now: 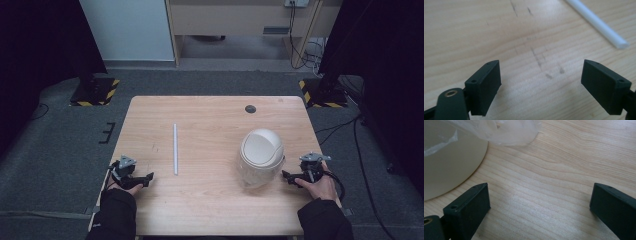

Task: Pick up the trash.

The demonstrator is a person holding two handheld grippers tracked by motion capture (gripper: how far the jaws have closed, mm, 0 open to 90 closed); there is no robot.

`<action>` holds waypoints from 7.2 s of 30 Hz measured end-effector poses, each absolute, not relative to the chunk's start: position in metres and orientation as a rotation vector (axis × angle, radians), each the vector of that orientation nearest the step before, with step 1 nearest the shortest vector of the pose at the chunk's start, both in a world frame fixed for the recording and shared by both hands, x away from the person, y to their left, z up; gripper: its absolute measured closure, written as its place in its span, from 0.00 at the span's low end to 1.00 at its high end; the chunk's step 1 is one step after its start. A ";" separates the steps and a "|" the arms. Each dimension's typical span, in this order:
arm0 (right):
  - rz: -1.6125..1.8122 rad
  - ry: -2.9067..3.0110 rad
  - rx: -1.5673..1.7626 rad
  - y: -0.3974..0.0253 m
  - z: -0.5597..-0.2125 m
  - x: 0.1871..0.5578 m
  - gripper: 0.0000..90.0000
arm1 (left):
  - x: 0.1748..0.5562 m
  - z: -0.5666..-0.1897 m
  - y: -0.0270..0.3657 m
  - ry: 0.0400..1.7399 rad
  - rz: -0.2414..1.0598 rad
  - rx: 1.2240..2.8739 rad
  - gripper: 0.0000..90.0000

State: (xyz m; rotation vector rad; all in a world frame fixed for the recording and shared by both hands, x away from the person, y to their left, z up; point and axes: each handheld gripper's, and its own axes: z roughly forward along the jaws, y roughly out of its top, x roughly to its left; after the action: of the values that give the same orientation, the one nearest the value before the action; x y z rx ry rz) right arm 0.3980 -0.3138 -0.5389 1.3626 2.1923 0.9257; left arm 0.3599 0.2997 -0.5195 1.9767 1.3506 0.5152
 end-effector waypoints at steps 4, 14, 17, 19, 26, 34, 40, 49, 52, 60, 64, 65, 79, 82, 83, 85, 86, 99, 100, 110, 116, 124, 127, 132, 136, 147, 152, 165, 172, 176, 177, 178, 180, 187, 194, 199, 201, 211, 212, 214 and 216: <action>0.923 2.190 1.367 -0.317 -0.539 0.397 0.04 | 0.358 -0.507 0.300 1.320 0.557 1.883 0.18; 0.919 2.202 1.362 -0.318 -0.539 0.398 0.01 | 0.355 -0.485 0.301 1.244 0.659 1.711 0.19; 0.919 2.205 1.355 -0.318 -0.539 0.398 0.01 | 0.354 -0.481 0.299 1.218 0.667 1.693 0.20; 0.918 2.206 1.354 -0.318 -0.539 0.398 0.01 | 0.353 -0.478 0.297 1.198 0.675 1.686 0.20; 0.918 2.206 1.355 -0.318 -0.539 0.398 0.01 | 0.352 -0.462 0.290 1.124 0.695 1.632 0.20; 0.918 2.206 1.354 -0.318 -0.539 0.398 0.01 | 0.352 -0.448 0.277 1.065 0.688 1.598 0.20; 0.918 2.205 1.354 -0.318 -0.539 0.398 0.01 | 0.354 -0.439 0.267 1.032 0.668 1.586 0.19; 0.918 2.206 1.354 -0.318 -0.539 0.398 0.01 | 0.358 -0.427 0.247 0.981 0.651 1.580 0.19; 0.918 2.205 1.354 -0.318 -0.539 0.398 0.01 | 0.362 -0.421 0.239 0.961 0.643 1.570 0.19; 0.918 2.205 1.353 -0.318 -0.539 0.398 0.01 | 0.373 -0.404 0.211 0.889 0.620 1.576 0.19; 0.917 2.206 1.354 -0.318 -0.539 0.398 0.01 | 0.377 -0.398 0.192 0.847 0.600 1.594 0.20; 0.918 2.206 1.354 -0.318 -0.539 0.398 0.01 | 0.378 -0.397 0.187 0.840 0.592 1.594 0.20; 0.917 2.206 1.355 -0.318 -0.539 0.398 0.01 | 0.393 -0.393 0.116 0.749 0.482 1.640 0.20; 0.918 2.206 1.355 -0.318 -0.539 0.398 0.01 | 0.396 -0.395 0.104 0.742 0.462 1.655 0.20; 0.918 2.205 1.353 -0.318 -0.539 0.398 0.01 | 0.398 -0.396 0.099 0.739 0.450 1.658 0.20; 0.918 2.205 1.353 -0.318 -0.539 0.398 0.01 | 0.400 -0.399 0.090 0.739 0.427 1.667 0.20; 0.918 2.206 1.355 -0.318 -0.539 0.398 0.01 | 0.402 -0.401 0.085 0.736 0.417 1.675 0.20; 0.918 2.206 1.354 -0.318 -0.539 0.398 0.01 | 0.406 -0.424 0.034 0.693 0.333 1.794 0.19; 0.918 2.205 1.354 -0.318 -0.539 0.398 0.01 | 0.406 -0.425 0.032 0.692 0.328 1.801 0.19; 0.918 2.205 1.354 -0.318 -0.539 0.398 0.01 | 0.412 -0.443 0.016 0.703 0.311 1.888 0.19; 0.918 2.205 1.354 -0.318 -0.539 0.398 0.01 | 0.415 -0.446 0.012 0.727 0.289 1.878 0.19; 0.918 2.205 1.354 -0.318 -0.539 0.398 0.01 | 0.420 -0.449 0.006 0.754 0.282 1.881 0.19; 0.918 2.205 1.354 -0.318 -0.539 0.398 0.01 | 0.420 -0.449 0.007 0.751 0.290 1.883 0.19; 0.919 2.206 1.356 -0.318 -0.539 0.398 0.01 | 0.417 -0.440 0.014 0.734 0.293 1.866 0.19; 0.918 2.206 1.354 -0.318 -0.539 0.398 0.01 | 0.412 -0.428 0.028 0.717 0.318 1.834 0.19; 0.918 2.206 1.354 -0.318 -0.539 0.398 0.01 | 0.406 -0.408 0.101 0.772 0.428 1.766 0.19; 0.919 2.206 1.356 -0.318 -0.539 0.398 0.01 | 0.407 -0.410 0.139 0.840 0.492 1.778 0.19; 0.919 2.205 1.354 -0.318 -0.539 0.398 0.01 | 0.422 -0.458 0.204 1.091 0.586 1.841 0.22; 0.918 2.205 1.354 -0.318 -0.539 0.398 0.01 | 0.428 -0.490 0.219 1.222 0.573 1.889 0.25; 0.918 2.206 1.355 -0.318 -0.539 0.398 0.01 | 0.431 -0.504 0.221 1.280 0.542 1.913 0.29; 0.918 2.206 1.355 -0.318 -0.539 0.398 0.01 | 0.431 -0.506 0.221 1.286 0.535 1.916 0.30; 0.918 2.205 1.353 -0.318 -0.539 0.398 0.01 | 0.431 -0.509 0.220 1.300 0.526 1.928 0.31; 0.918 2.206 1.353 -0.318 -0.539 0.398 0.01 | 0.432 -0.512 0.219 1.309 0.530 1.960 0.32; 0.918 2.206 1.355 -0.318 -0.539 0.398 0.01 | 0.431 -0.522 0.213 1.322 0.495 1.997 0.41; 0.918 2.205 1.354 -0.318 -0.539 0.398 0.01 | 0.430 -0.525 0.210 1.327 0.478 2.039 0.53; 0.918 2.205 1.354 -0.318 -0.539 0.398 0.01 | 0.427 -0.523 0.211 1.329 0.483 2.055 0.65; 0.918 2.205 1.354 -0.318 -0.539 0.398 0.01 | 0.425 -0.522 0.212 1.323 0.483 2.077 0.73; 0.918 2.206 1.354 -0.318 -0.539 0.398 0.01 | 0.413 -0.515 0.218 1.299 0.431 2.138 0.87; 0.919 2.206 1.354 -0.318 -0.539 0.398 0.01 | 0.411 -0.515 0.218 1.292 0.424 2.142 0.87; 0.918 2.206 1.354 -0.318 -0.539 0.398 0.01 | 0.407 -0.515 0.219 1.272 0.417 2.161 0.87; 0.918 2.206 1.355 -0.318 -0.539 0.398 0.01 | 0.403 -0.514 0.221 1.258 0.406 2.171 0.87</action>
State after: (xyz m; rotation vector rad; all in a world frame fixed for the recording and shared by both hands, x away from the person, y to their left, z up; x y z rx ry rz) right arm 0.3980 -0.3184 -0.5392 1.3546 2.2062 0.9182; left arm 0.4030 0.2205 -0.5145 2.1709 1.2581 0.4057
